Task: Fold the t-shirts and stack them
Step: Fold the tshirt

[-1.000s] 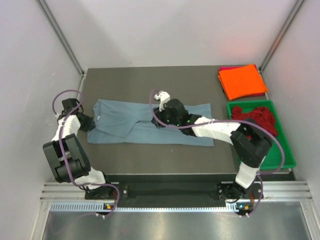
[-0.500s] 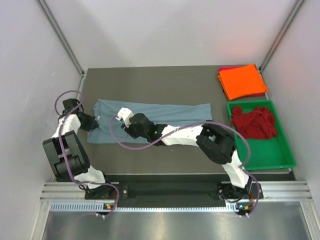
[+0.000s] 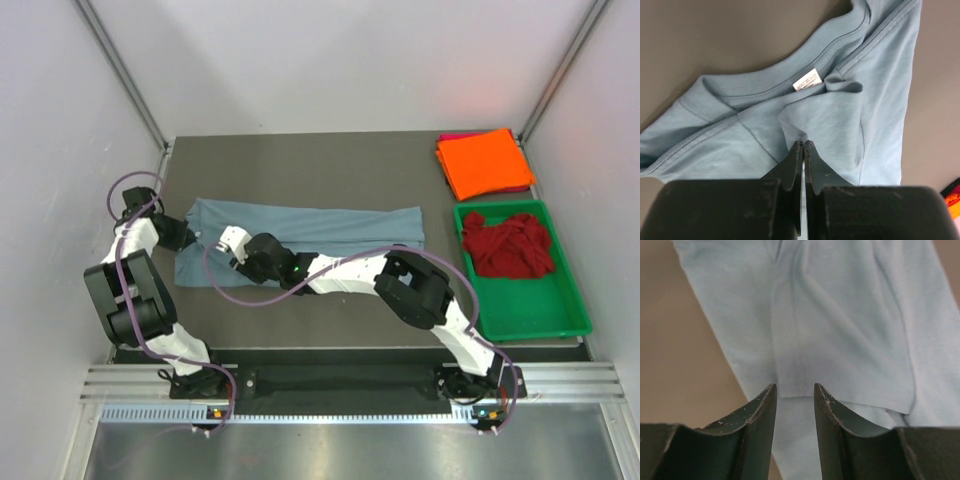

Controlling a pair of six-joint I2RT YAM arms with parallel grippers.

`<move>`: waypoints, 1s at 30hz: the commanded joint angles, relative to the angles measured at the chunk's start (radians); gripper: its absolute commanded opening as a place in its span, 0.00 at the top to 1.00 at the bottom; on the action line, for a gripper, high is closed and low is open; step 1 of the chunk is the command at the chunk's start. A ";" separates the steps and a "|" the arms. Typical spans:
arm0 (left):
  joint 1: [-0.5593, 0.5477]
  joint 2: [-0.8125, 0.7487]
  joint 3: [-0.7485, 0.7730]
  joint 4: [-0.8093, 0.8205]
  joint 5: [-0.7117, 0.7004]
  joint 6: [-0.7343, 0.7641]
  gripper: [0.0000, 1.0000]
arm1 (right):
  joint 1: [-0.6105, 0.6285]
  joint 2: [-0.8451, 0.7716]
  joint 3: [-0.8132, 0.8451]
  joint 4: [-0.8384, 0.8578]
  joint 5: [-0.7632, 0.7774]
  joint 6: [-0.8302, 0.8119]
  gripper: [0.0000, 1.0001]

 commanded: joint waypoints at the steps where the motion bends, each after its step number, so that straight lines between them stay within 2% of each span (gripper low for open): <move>1: -0.003 0.018 0.040 0.031 0.013 -0.014 1.00 | 0.033 0.017 0.050 0.021 -0.032 0.014 0.63; 14: -0.002 0.029 0.036 0.043 0.016 -0.028 1.00 | 0.049 0.096 0.103 -0.025 0.050 0.020 0.63; 23: -0.003 0.021 0.036 0.045 0.011 -0.026 1.00 | 0.050 0.103 0.111 -0.023 0.076 0.008 0.69; 30: -0.003 0.026 0.033 0.051 0.013 -0.028 1.00 | 0.049 0.084 0.099 -0.017 0.047 0.024 0.64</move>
